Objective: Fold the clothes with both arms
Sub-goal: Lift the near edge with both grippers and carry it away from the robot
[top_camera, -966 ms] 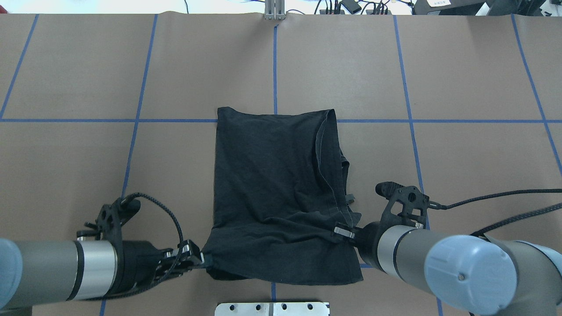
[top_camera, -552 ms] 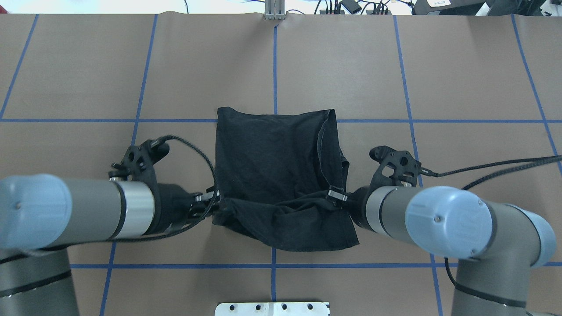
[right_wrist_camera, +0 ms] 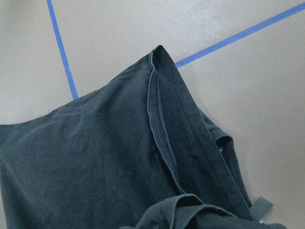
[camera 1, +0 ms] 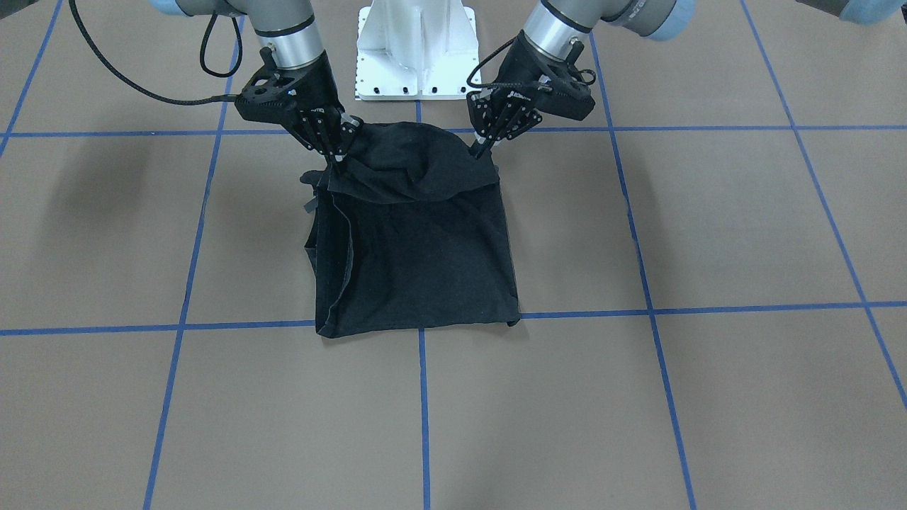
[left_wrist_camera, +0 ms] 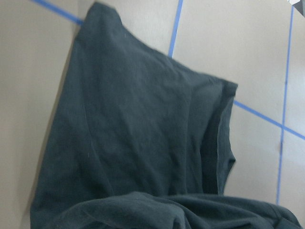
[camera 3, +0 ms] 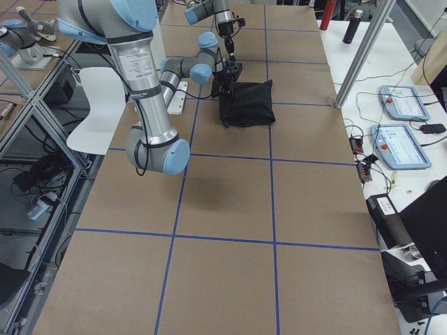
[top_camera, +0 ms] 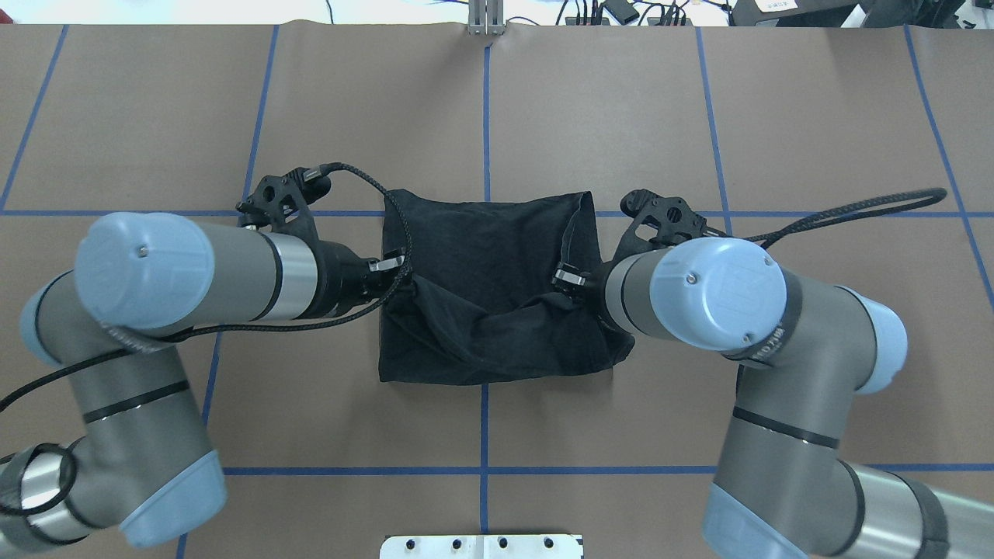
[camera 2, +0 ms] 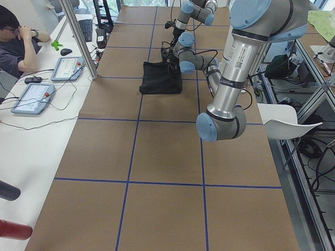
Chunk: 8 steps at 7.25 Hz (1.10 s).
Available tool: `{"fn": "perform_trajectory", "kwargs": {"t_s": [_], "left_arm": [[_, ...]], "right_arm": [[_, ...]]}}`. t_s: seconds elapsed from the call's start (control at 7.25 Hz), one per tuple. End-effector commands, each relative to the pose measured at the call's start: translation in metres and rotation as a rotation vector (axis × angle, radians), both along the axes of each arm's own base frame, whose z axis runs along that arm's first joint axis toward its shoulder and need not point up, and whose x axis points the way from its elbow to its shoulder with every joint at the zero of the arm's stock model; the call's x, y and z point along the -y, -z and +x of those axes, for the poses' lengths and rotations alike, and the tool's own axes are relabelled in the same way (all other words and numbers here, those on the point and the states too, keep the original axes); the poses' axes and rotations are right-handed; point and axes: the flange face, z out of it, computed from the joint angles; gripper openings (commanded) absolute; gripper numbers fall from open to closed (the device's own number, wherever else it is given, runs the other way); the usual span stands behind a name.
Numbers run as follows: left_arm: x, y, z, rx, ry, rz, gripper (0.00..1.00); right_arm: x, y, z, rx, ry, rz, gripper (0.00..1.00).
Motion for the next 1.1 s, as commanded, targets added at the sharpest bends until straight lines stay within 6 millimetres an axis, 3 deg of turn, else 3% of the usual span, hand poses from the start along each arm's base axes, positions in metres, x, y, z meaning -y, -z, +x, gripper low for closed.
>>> {"fn": "perform_trajectory", "kwargs": {"t_s": [0.0, 0.28, 0.41, 0.55, 0.83, 0.97], "left_arm": [[0.043, -0.016, 0.018, 0.076, 0.025, 0.026, 0.00], [0.073, -0.028, 0.029, 0.125, 0.038, 0.037, 0.00], [0.083, -0.041, 0.040, 0.148, 0.034, 0.046, 0.00], [0.093, -0.048, 0.037, 0.146, 0.045, 0.060, 0.00], [0.098, -0.060, 0.043, 0.175, 0.034, 0.072, 0.00], [0.100, -0.061, 0.043, 0.177, 0.036, 0.071, 0.00]], "right_arm": [[0.040, -0.002, -0.013, -0.043, -0.028, 0.005, 0.00], [0.064, -0.016, -0.014, -0.087, -0.033, 0.016, 0.00], [0.083, -0.013, -0.026, -0.105, -0.040, 0.012, 0.00], [0.103, -0.008, -0.041, -0.118, -0.037, -0.005, 0.00], [0.139, -0.006, -0.063, -0.164, -0.042, -0.018, 0.00], [0.154, -0.012, -0.065, -0.190, -0.028, -0.022, 0.00]]}}
